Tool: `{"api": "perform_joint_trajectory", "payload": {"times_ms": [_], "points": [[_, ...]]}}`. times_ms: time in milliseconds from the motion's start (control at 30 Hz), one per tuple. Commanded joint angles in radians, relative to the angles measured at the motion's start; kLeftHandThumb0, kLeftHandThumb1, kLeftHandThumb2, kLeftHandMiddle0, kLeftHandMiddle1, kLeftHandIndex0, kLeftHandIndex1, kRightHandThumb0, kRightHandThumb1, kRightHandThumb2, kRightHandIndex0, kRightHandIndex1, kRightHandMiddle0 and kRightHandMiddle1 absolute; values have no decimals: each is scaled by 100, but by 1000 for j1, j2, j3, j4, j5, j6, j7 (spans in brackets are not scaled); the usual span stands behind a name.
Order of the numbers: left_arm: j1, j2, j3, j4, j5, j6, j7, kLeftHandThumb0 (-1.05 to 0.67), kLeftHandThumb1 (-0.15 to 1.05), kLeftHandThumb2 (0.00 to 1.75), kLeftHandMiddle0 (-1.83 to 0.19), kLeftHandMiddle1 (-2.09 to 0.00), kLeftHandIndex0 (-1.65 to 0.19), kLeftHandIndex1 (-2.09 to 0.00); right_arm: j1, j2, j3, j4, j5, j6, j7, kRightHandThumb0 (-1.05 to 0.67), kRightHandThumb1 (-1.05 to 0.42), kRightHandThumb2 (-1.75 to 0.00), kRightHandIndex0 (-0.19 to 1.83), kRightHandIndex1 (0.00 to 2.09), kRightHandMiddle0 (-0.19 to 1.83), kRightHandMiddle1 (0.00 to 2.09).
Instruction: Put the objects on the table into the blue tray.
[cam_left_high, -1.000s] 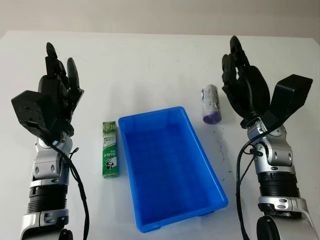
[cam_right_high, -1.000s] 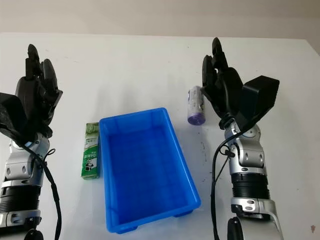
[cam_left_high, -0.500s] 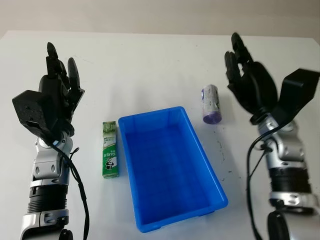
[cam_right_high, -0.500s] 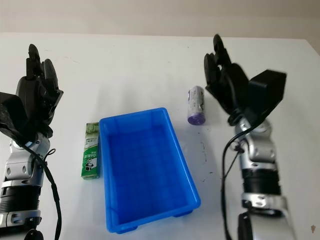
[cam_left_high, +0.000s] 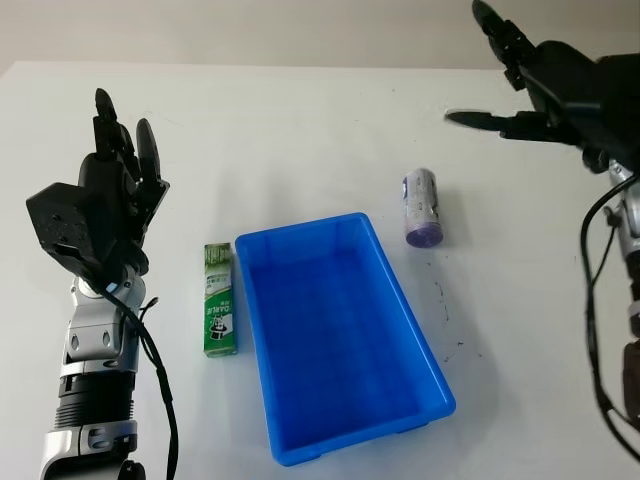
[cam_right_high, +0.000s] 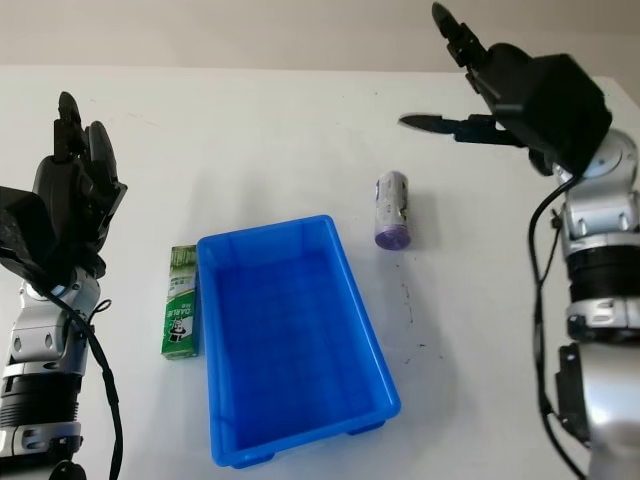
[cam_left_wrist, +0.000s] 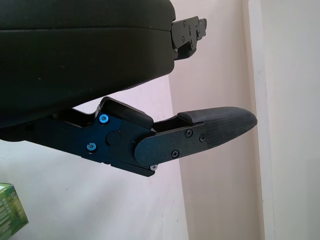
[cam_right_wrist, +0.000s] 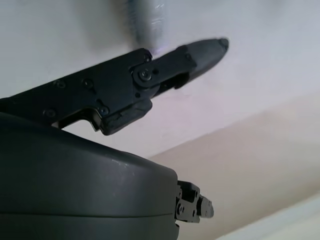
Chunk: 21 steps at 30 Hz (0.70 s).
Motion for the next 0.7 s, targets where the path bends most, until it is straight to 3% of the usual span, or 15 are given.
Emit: {"api": "perform_joint_trajectory", "payload": {"times_ms": [0, 267, 667], "points": [[7, 10, 2, -15, 1, 5, 0, -81, 105, 67, 19, -5, 19, 0, -53, -47, 29, 42, -44, -83, -20, -76, -78, -2, -6, 9, -5, 8], [5, 7, 0, -15, -3, 11, -7, -81, 105, 67, 19, -5, 19, 0, -179, -159, 227, 185, -373, -383, -194, -75, -73, -4, -4, 8, 0, 9], [0, 1, -4, -16, 1, 17, 2, -80, 105, 66, 17, -6, 19, 0, -322, -231, 514, 279, -839, -545, -585, -69, -79, -7, -3, 6, 0, 6]]}}
